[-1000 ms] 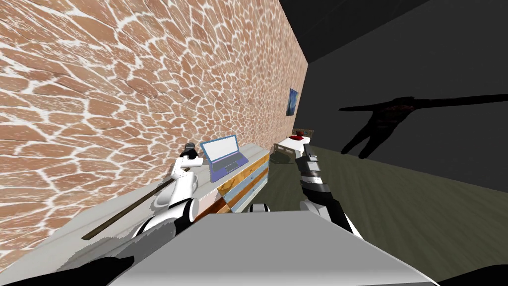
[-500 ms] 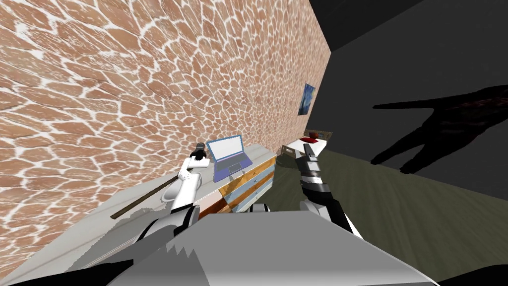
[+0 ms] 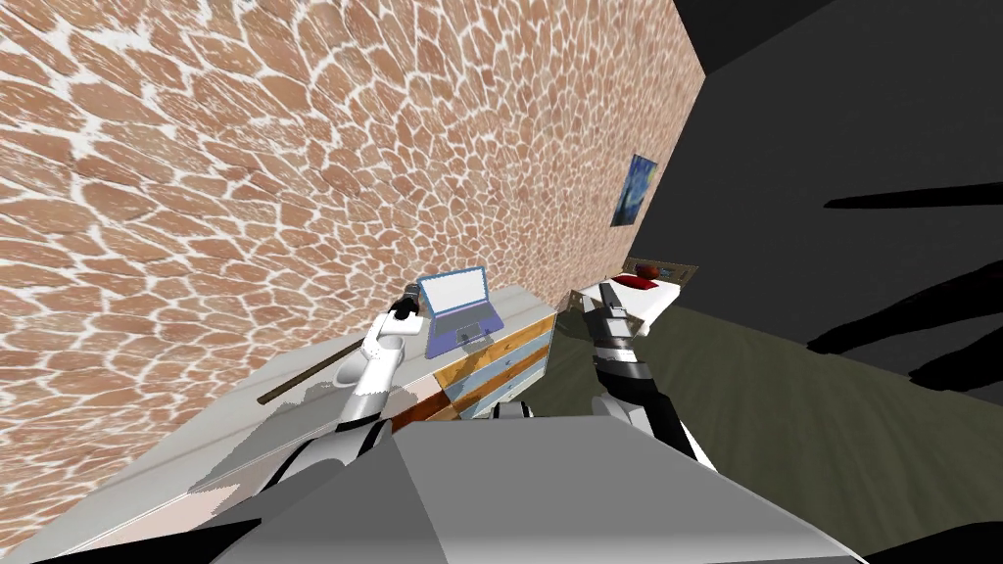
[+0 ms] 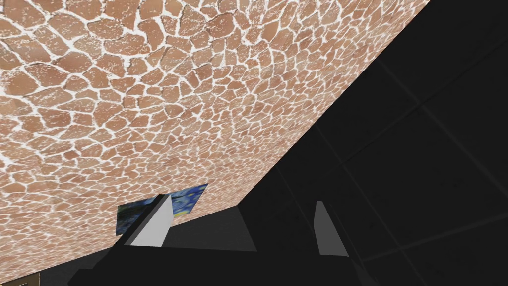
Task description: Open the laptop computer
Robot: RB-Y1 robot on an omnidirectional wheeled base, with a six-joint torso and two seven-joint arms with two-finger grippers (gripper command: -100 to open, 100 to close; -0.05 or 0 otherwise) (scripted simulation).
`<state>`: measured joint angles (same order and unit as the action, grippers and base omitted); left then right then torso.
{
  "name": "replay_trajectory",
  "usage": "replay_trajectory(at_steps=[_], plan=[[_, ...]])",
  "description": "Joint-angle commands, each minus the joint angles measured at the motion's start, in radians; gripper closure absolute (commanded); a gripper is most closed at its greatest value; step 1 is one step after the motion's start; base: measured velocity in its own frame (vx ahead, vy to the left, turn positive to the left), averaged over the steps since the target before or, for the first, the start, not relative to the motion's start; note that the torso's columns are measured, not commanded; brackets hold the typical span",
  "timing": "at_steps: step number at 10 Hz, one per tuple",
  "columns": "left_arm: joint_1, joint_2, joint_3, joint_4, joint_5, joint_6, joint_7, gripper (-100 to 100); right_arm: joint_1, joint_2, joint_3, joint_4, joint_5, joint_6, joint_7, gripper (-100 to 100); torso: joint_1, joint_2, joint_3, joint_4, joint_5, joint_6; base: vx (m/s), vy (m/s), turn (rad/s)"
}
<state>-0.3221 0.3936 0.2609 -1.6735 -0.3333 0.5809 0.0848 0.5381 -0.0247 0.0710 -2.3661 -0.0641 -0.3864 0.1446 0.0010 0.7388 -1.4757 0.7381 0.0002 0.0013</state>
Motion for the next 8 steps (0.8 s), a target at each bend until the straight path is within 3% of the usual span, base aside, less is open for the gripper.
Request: replay_trajectory(at_steps=[1,8], plan=[[-0.027,0.028,0.0,0.029,0.017,0.02,-0.008,-100,0.0,0.0,0.0,0.0,0.0,0.0,0.0,0,0.001,0.002,0.001,0.001,0.0,-0.001,-0.01,0.037,-0.211],[-0.134,0.139,0.011,0.147,0.078,0.099,-0.037,-100,0.0,0.0,0.0,0.0,0.0,0.0,0.0,0,-0.002,-0.003,-0.001,-0.001,0.0,-0.002,-0.058,0.07,-0.182]])
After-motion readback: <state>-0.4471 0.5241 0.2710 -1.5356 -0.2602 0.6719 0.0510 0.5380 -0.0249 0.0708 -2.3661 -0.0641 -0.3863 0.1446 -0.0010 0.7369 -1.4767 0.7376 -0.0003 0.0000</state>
